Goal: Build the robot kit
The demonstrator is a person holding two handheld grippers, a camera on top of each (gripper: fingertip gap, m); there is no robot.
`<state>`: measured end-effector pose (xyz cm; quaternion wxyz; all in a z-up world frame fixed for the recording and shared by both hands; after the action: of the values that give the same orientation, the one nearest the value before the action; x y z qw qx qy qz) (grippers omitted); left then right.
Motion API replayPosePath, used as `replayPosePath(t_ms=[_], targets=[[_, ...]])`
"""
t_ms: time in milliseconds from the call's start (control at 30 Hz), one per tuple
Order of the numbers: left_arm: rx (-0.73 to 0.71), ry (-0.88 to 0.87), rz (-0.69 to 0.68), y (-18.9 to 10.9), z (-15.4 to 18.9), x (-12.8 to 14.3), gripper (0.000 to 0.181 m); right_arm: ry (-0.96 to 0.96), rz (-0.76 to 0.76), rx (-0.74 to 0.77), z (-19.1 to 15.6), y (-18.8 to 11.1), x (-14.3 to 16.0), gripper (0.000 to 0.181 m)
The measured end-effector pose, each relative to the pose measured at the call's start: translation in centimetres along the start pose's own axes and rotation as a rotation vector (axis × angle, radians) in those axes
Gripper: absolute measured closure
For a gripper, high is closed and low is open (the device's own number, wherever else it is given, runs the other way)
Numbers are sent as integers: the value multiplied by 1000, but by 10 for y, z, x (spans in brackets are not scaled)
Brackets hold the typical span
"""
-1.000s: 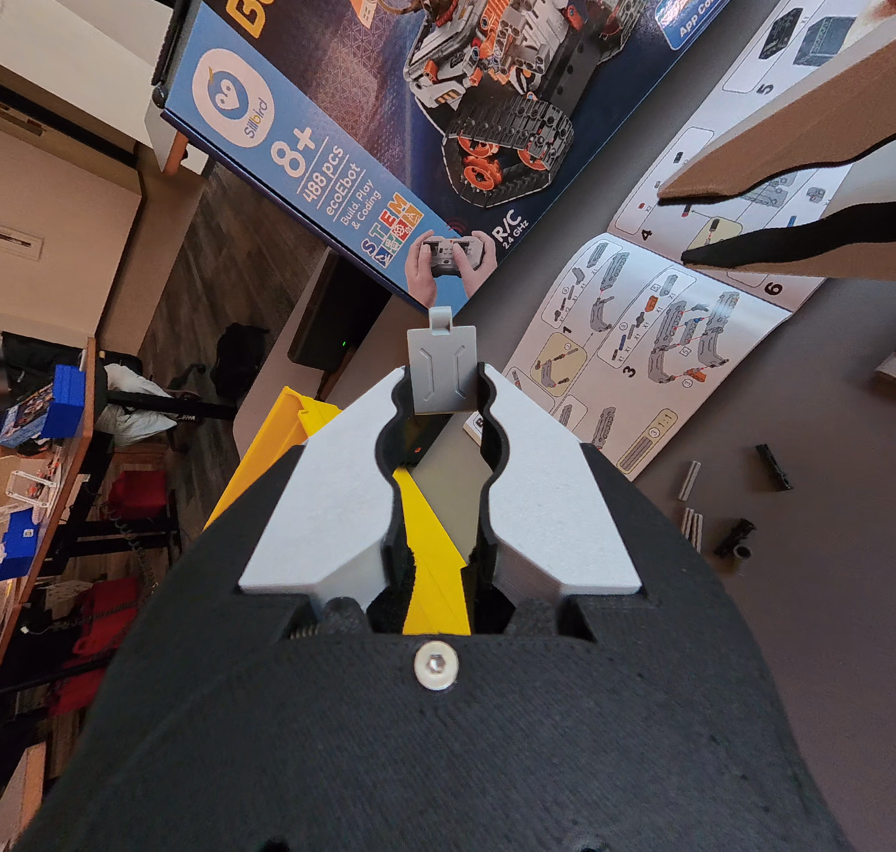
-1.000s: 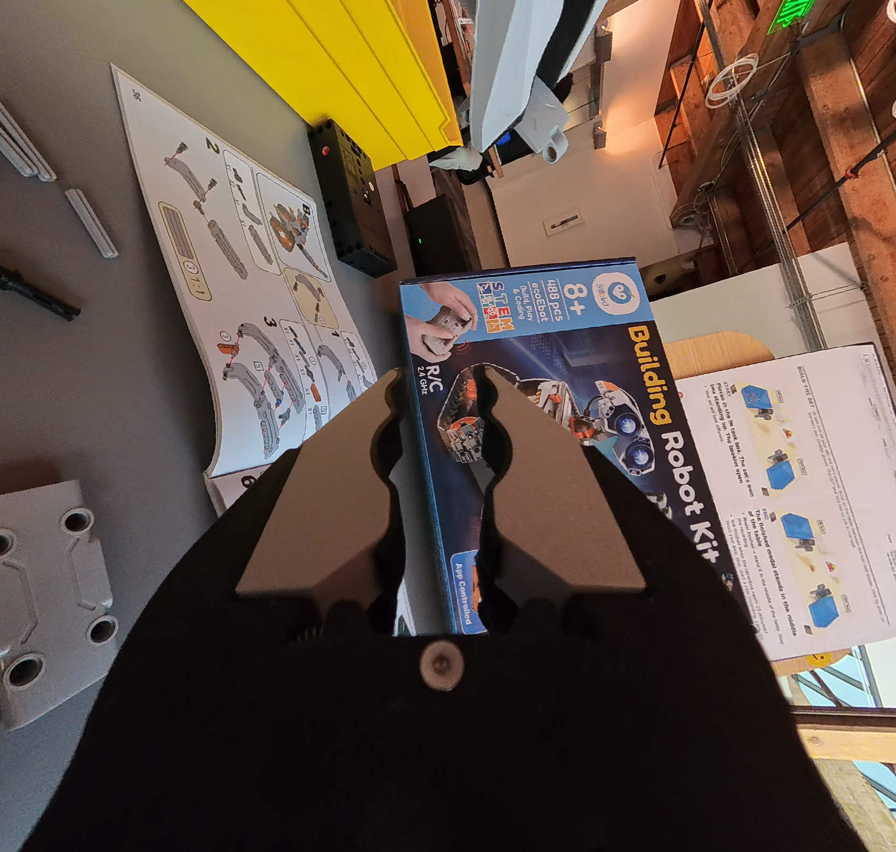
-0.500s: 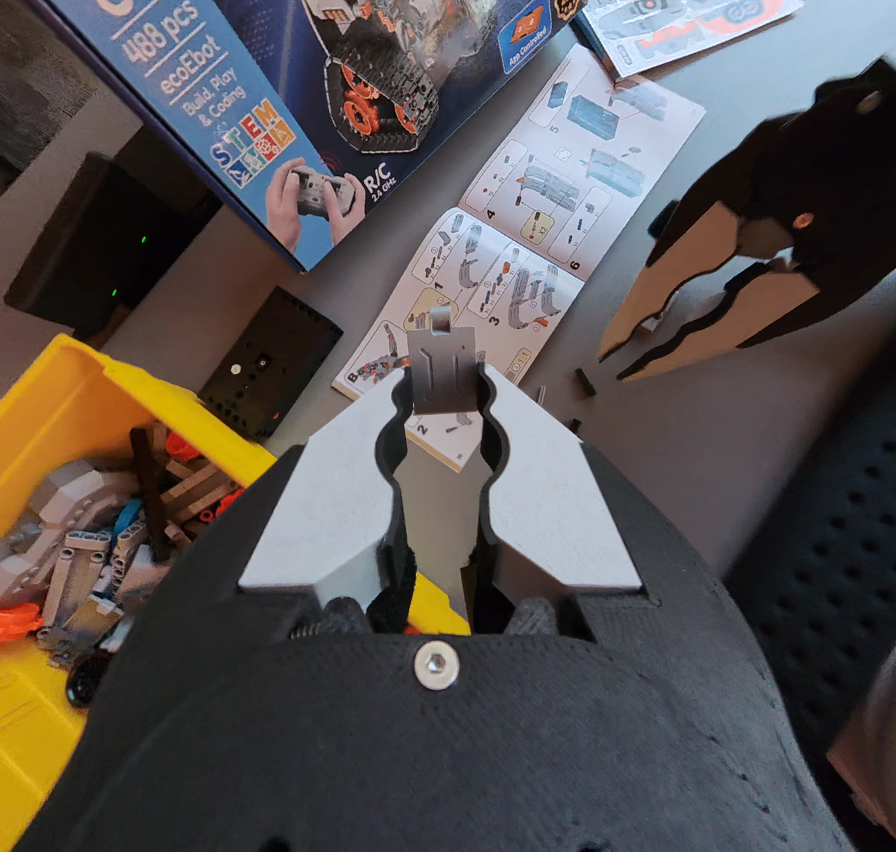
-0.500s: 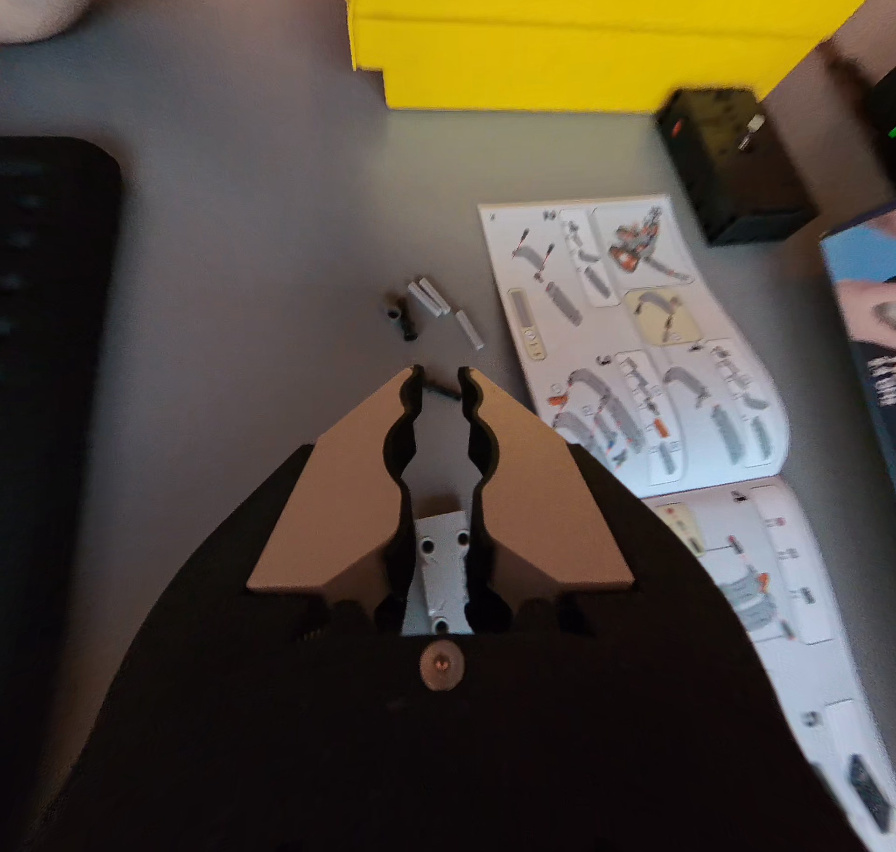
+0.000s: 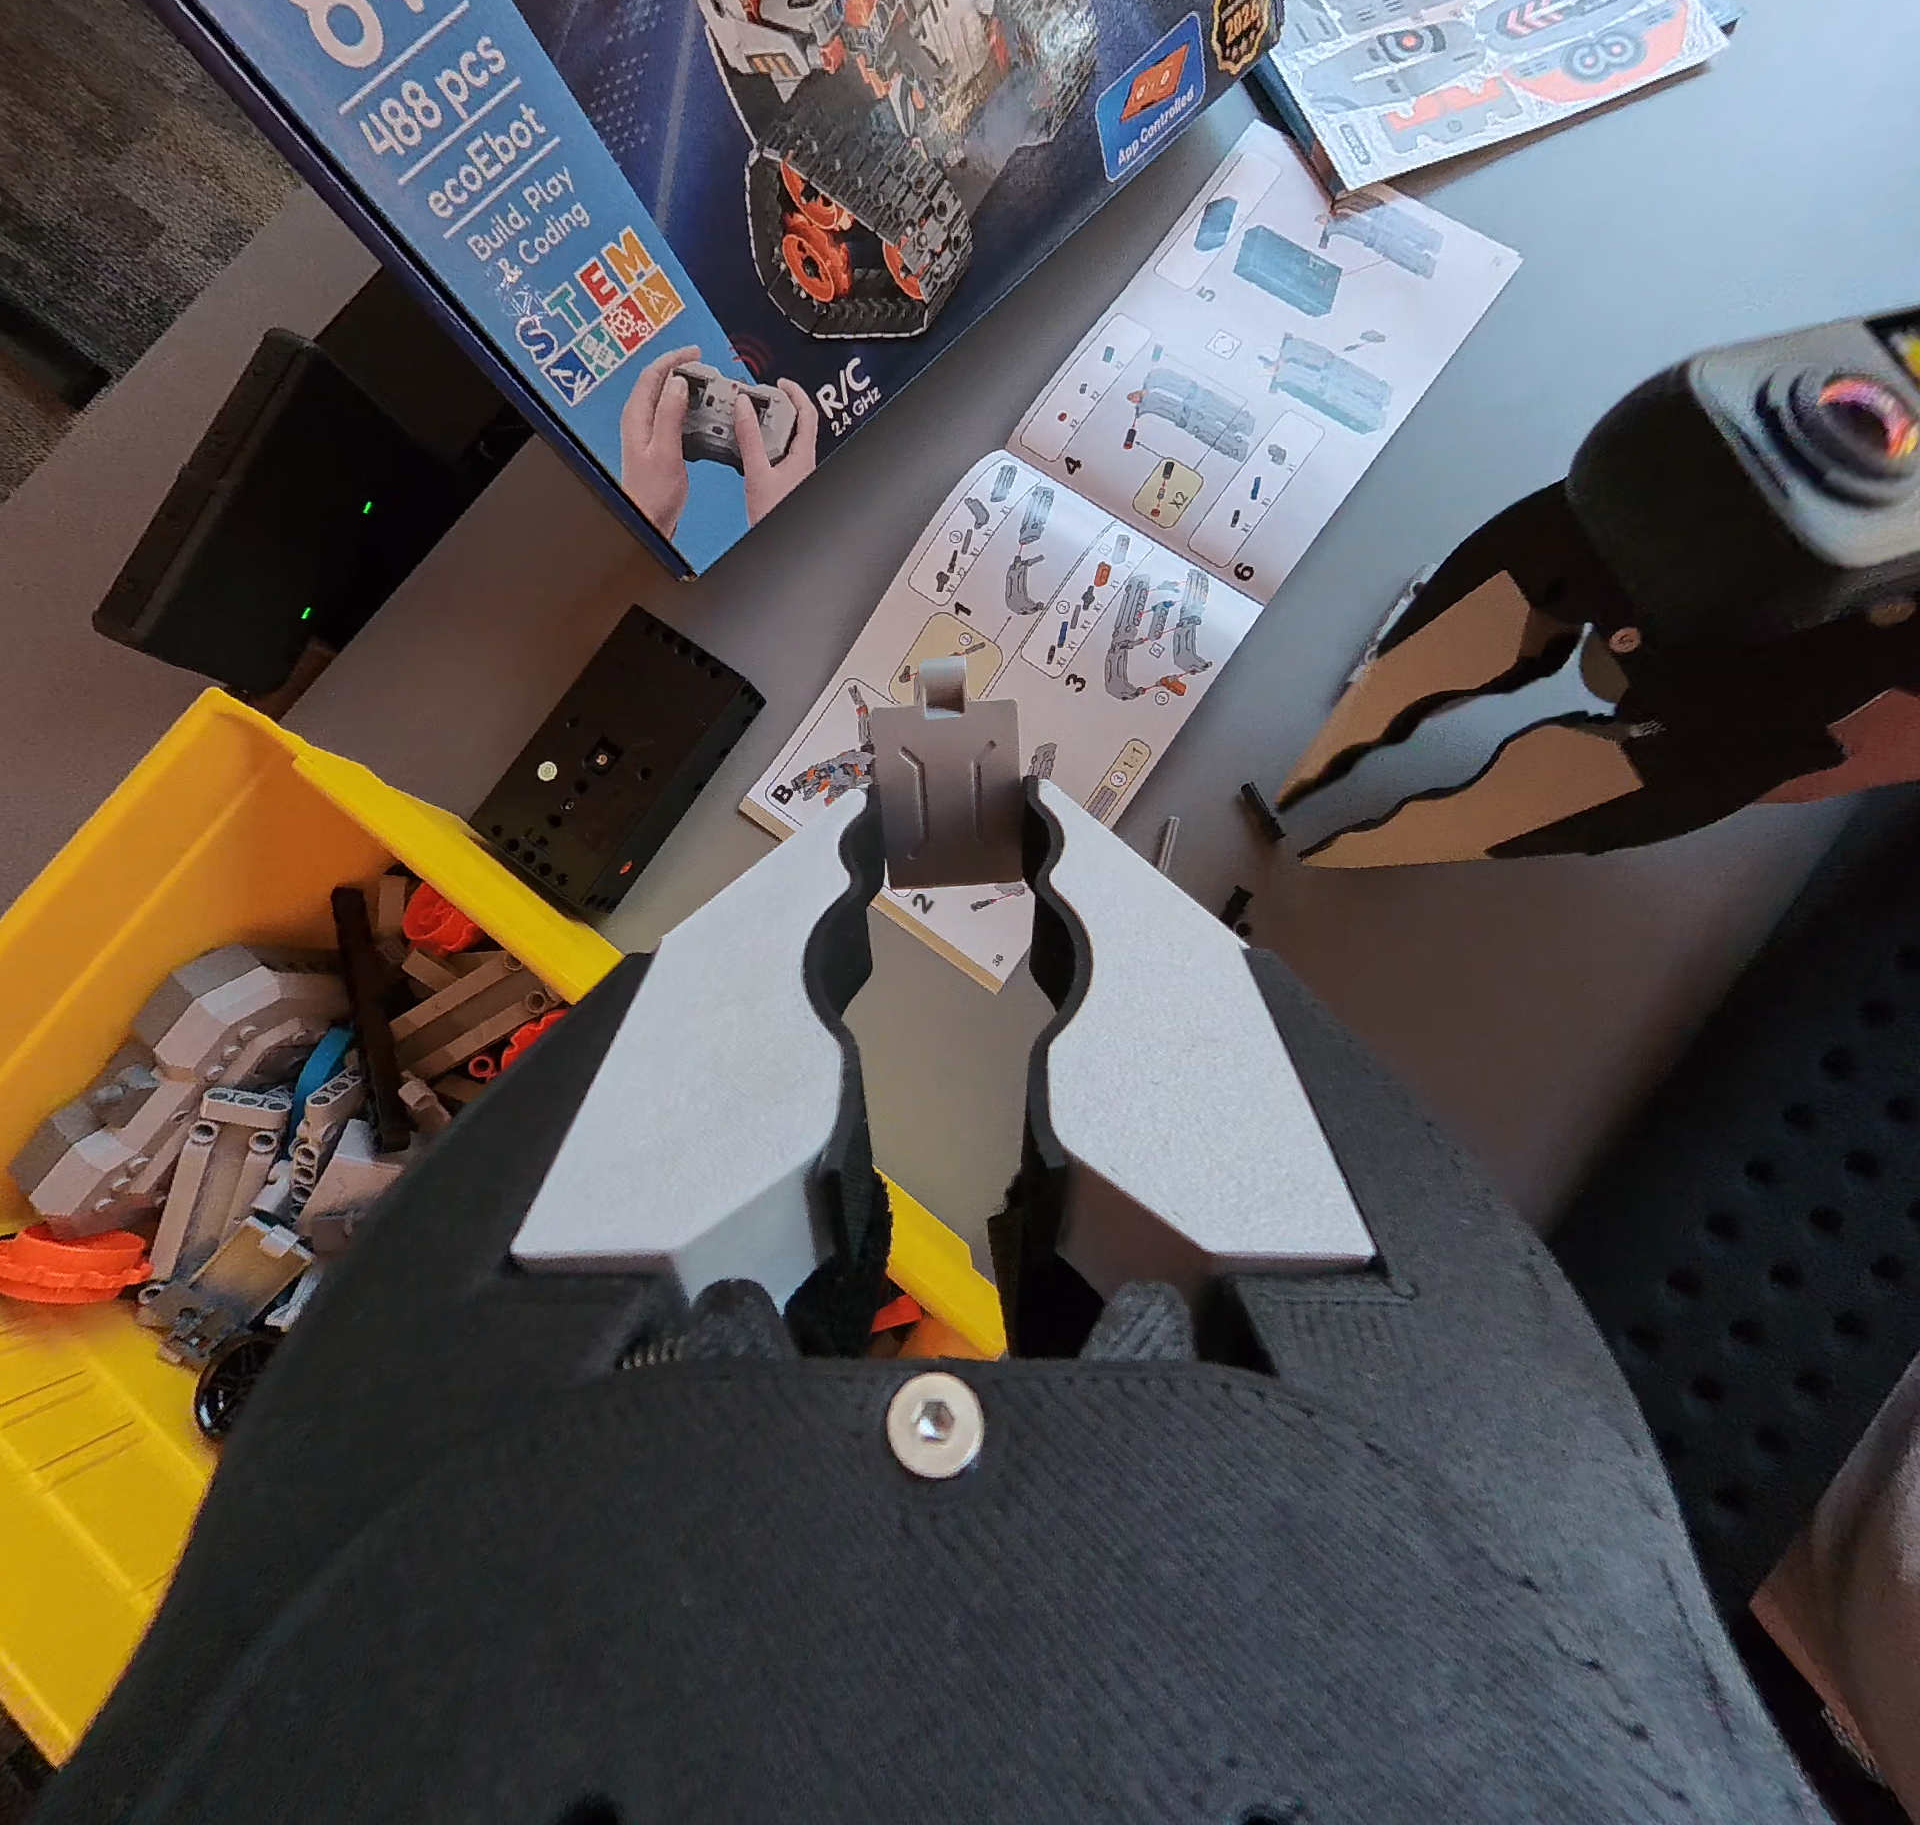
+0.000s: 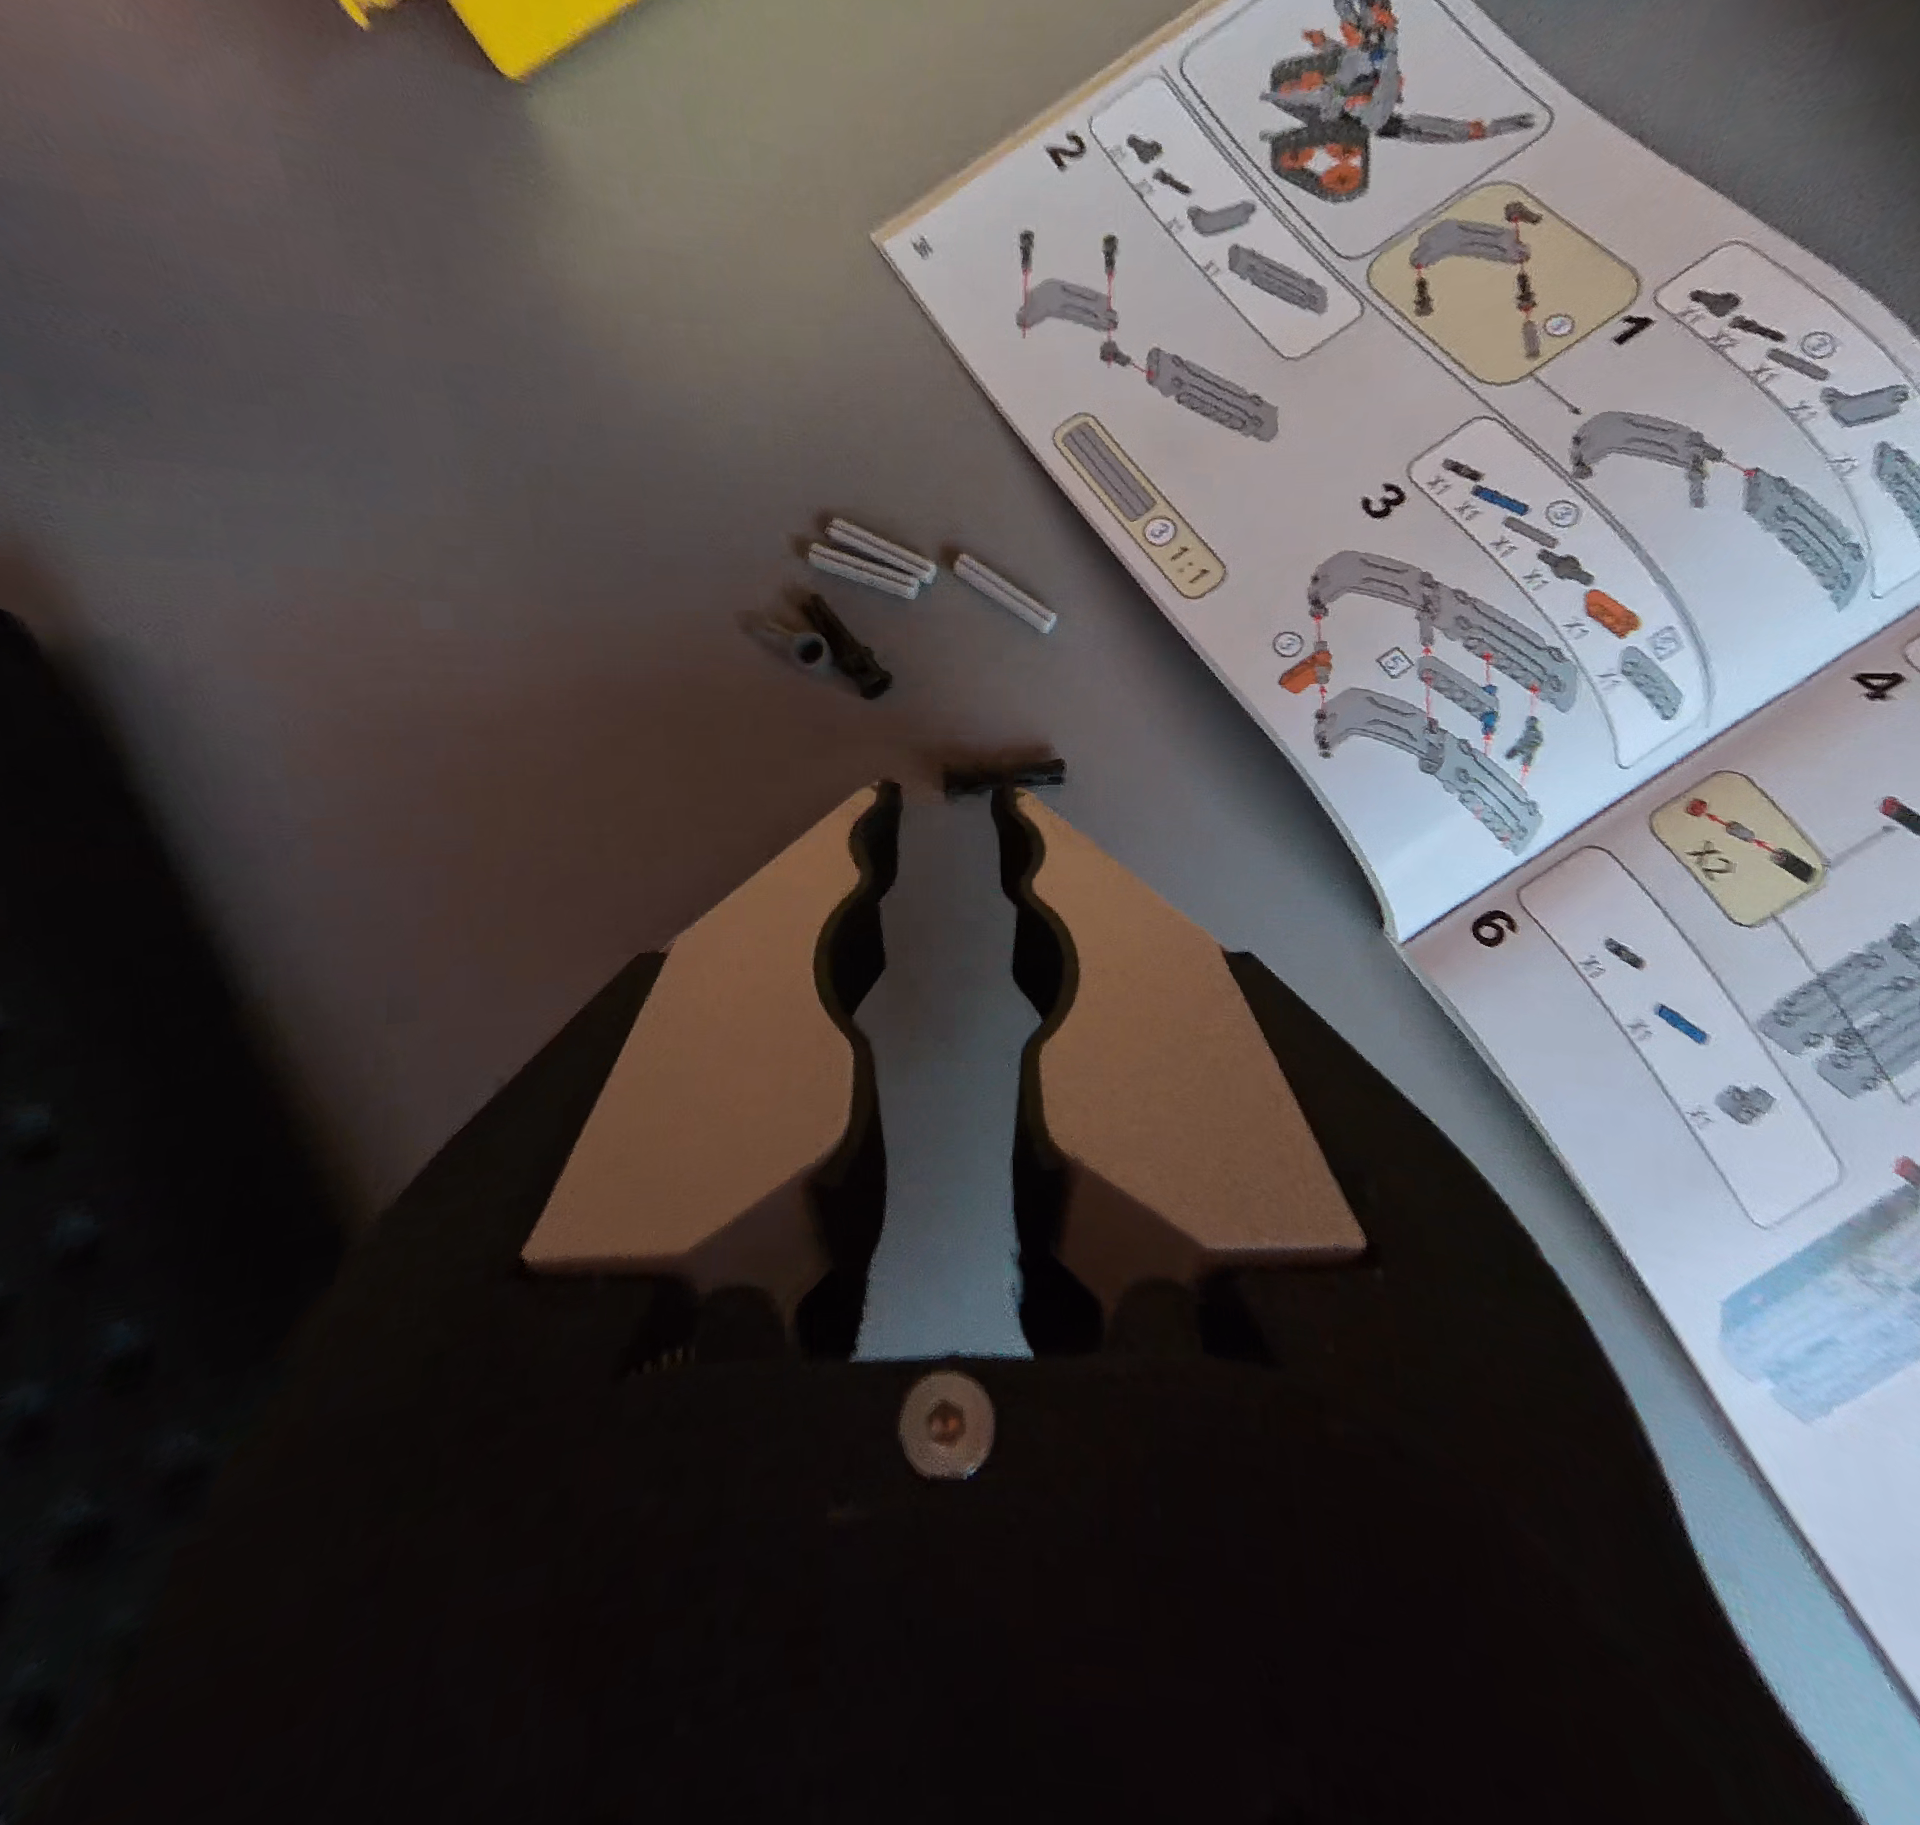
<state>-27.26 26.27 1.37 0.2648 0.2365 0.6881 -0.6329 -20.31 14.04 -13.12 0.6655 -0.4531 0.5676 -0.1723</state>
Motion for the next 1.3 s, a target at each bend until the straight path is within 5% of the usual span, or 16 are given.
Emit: replayPosePath(t_ms=[400,500,533,1000,1133,1300], targets=[[8,1,-33,5,0,3,156,-80,51,81,5,13,-6,159],[20,-3,-39,7,0,3,156,-148,47,62,6,11,-5,159],[23,-3,-41,7,1,3,156,-177,35,47,6,10,-3,172],[78,0,-52,15,5,4,157,-279,-4,-119,11,-1,10,173],[219,-35,-53,25,12,4,157,-223,54,-245,5,-7,5,173],[502,-142,-5,43,28,-3,157,-51,355,-522,4,-51,-24,173]])
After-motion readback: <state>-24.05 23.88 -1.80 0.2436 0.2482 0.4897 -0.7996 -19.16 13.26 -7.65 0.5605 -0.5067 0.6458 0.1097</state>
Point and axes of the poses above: each gripper's, where its closed fingertips meet, y out along the fingers, x out of its underside, z = x × y across the jaws, the point moved 5 cm from there along -y, back along the fingers, and after that the axes turned 1 degree about x, right-handed, at the moved point
